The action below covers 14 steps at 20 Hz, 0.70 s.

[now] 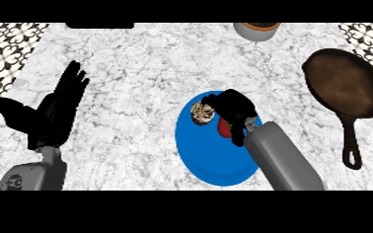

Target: Pick the tomato from the plate and place it in the pan

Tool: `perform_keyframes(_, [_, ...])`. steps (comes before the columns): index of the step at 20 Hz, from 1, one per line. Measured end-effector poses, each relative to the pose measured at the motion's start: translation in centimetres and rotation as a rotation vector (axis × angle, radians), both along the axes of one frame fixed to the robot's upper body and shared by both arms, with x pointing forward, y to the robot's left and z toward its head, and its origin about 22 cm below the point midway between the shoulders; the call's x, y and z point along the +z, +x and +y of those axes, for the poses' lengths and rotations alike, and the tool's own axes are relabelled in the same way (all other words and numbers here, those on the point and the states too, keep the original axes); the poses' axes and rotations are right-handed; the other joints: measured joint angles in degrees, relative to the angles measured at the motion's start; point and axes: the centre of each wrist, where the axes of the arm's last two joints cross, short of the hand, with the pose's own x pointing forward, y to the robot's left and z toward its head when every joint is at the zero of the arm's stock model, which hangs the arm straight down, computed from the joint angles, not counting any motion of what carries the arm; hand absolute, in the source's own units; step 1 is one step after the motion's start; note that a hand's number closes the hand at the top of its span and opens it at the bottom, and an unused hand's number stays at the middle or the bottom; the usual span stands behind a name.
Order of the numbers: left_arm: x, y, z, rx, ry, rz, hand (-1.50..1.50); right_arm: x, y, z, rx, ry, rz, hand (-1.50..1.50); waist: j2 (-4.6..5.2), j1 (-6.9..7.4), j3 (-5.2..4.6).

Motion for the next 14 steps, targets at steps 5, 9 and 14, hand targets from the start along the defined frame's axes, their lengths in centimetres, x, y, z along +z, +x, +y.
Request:
perform_keyframes(5, [0.3,0.1,0.2,0.01,0.0,-0.004,0.0,0.1,2.1,-3.8,-0.476,0.047,0.029,1.5,0.72,-0.69,0.18])
perform_keyframes(9, [0.5,0.4,0.1,0.001,-0.003,-0.009,0.0,1.6,3.7,-4.2,-0.766,0.056,-0.068,1.5,0.92,-0.12,0.22])
perform_keyframes(14, [0.2,0.2,0.0,0.0,0.004,-0.007,0.0,5.5,5.0,-3.1,-0.899,0.003,-0.349,1.5,0.65,0.07,0.21])
